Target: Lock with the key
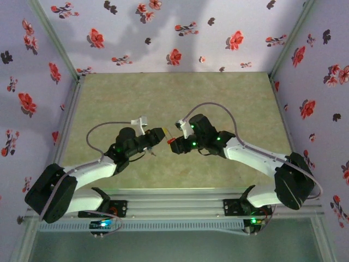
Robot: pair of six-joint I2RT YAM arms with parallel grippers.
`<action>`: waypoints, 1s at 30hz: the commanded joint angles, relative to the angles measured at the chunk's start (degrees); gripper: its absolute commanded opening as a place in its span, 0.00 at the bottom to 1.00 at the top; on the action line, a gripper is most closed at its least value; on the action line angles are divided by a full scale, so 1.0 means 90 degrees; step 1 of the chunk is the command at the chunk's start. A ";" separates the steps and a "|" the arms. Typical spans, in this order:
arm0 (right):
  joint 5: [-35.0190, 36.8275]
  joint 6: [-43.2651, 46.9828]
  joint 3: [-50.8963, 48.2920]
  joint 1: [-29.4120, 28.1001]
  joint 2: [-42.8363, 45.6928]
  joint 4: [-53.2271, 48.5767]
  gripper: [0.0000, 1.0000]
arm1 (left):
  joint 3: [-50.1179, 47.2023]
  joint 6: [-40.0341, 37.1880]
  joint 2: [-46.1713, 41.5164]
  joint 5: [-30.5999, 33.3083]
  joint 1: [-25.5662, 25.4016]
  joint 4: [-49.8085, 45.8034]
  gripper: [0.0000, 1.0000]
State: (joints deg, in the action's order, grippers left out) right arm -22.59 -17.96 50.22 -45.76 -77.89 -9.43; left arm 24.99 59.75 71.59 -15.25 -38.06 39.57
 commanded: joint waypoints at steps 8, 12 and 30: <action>0.0082 0.0217 0.0182 -0.0111 0.0149 0.0004 0.00 | 0.0240 -0.0199 -0.0138 -0.0039 0.0050 -0.0168 0.26; 0.0079 0.0228 0.0182 -0.0119 0.0159 0.0003 0.00 | 0.0267 -0.0210 -0.0154 -0.0035 0.0055 -0.0226 0.23; 0.0603 0.0283 0.0134 -0.0127 0.0264 -0.0033 0.00 | 0.0424 -0.0301 -0.0198 -0.0035 0.0044 -0.0684 0.00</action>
State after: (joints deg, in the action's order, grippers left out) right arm -19.79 -16.40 50.22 -46.61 -77.65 -9.63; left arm 27.35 59.35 71.09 -15.25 -38.06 35.09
